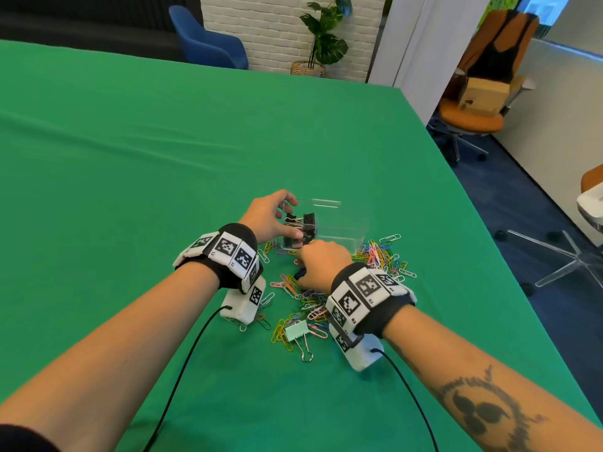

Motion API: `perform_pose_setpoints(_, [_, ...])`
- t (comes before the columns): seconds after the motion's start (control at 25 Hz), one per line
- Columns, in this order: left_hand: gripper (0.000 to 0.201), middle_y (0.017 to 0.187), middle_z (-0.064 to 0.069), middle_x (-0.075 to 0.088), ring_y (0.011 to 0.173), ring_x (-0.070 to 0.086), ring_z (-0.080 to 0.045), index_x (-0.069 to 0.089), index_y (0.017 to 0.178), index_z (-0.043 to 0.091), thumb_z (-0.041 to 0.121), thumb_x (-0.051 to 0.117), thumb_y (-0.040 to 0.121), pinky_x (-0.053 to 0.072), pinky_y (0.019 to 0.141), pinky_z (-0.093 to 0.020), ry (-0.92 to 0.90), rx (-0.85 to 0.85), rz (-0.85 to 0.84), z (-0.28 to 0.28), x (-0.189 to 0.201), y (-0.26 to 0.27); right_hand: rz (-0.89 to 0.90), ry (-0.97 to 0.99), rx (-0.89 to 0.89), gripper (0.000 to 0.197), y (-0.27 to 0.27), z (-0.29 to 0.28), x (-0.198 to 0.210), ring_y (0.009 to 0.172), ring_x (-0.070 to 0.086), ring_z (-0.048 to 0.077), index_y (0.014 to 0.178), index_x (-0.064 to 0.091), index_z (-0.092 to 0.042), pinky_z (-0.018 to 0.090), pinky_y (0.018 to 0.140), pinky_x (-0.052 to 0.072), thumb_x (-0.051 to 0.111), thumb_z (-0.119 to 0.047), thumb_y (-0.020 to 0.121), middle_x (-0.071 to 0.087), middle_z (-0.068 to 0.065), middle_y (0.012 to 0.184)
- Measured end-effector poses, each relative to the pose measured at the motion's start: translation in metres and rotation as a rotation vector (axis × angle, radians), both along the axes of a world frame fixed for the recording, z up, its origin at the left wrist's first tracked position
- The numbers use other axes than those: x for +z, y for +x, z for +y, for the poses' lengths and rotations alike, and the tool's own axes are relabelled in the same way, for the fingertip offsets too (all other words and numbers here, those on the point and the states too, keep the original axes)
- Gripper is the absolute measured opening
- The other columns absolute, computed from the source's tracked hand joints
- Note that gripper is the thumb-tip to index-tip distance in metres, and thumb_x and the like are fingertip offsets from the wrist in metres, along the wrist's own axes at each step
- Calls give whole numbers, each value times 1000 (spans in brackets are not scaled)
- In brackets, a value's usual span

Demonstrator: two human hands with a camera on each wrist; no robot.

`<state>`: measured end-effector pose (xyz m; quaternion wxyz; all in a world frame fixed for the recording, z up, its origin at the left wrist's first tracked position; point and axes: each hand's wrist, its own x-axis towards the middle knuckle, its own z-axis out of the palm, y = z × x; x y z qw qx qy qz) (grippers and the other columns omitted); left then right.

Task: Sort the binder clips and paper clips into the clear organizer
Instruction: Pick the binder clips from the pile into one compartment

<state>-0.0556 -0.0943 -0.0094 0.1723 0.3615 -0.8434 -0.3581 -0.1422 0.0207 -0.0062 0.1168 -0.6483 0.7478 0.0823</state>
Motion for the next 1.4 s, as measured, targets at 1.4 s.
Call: perform_pose_setpoints(1.4, [62,143,-11,34,132,32,-29,43,133,26,46,63,79,38,105,-49,-428,-92,-434,12,11,22,-156,-150,-153,27,-36,74,19,105,59,19,112,61,-25,28,84,47,57,-28,86,65,-2,109])
